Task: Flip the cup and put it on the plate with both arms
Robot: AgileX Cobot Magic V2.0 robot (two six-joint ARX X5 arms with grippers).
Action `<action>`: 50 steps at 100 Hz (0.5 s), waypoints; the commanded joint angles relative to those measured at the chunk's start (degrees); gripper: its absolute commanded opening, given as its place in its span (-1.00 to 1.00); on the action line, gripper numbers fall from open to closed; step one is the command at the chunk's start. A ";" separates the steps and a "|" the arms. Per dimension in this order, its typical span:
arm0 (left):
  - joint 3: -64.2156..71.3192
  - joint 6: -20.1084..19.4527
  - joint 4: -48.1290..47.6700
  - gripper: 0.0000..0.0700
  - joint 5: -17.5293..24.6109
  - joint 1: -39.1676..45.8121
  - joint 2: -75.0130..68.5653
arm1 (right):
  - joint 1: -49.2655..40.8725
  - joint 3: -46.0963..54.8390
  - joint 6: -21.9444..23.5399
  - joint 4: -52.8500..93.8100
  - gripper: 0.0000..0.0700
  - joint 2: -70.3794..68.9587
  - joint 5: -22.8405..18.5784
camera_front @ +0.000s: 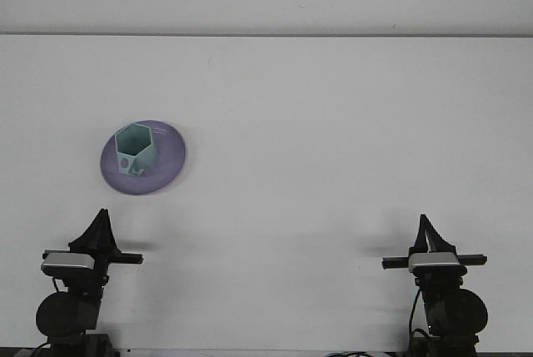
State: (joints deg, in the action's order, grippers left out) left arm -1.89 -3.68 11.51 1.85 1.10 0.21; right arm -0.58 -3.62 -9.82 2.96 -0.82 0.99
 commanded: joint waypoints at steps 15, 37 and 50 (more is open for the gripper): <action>1.03 0.13 0.57 -0.97 0.07 -0.04 -0.02 | 0.52 2.93 -4.85 -0.44 -1.00 0.76 -3.87; 1.03 0.13 0.52 -0.97 0.07 -0.04 -0.02 | 0.50 2.91 -4.55 0.04 -1.00 0.76 -4.04; 1.01 0.13 0.52 -0.97 0.07 -0.04 -0.02 | 0.50 2.91 -4.55 0.04 -1.00 0.76 -4.00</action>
State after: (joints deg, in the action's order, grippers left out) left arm -1.89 -3.68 11.44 1.85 1.10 0.21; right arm -0.01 -0.86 -14.13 3.55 -0.08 -3.01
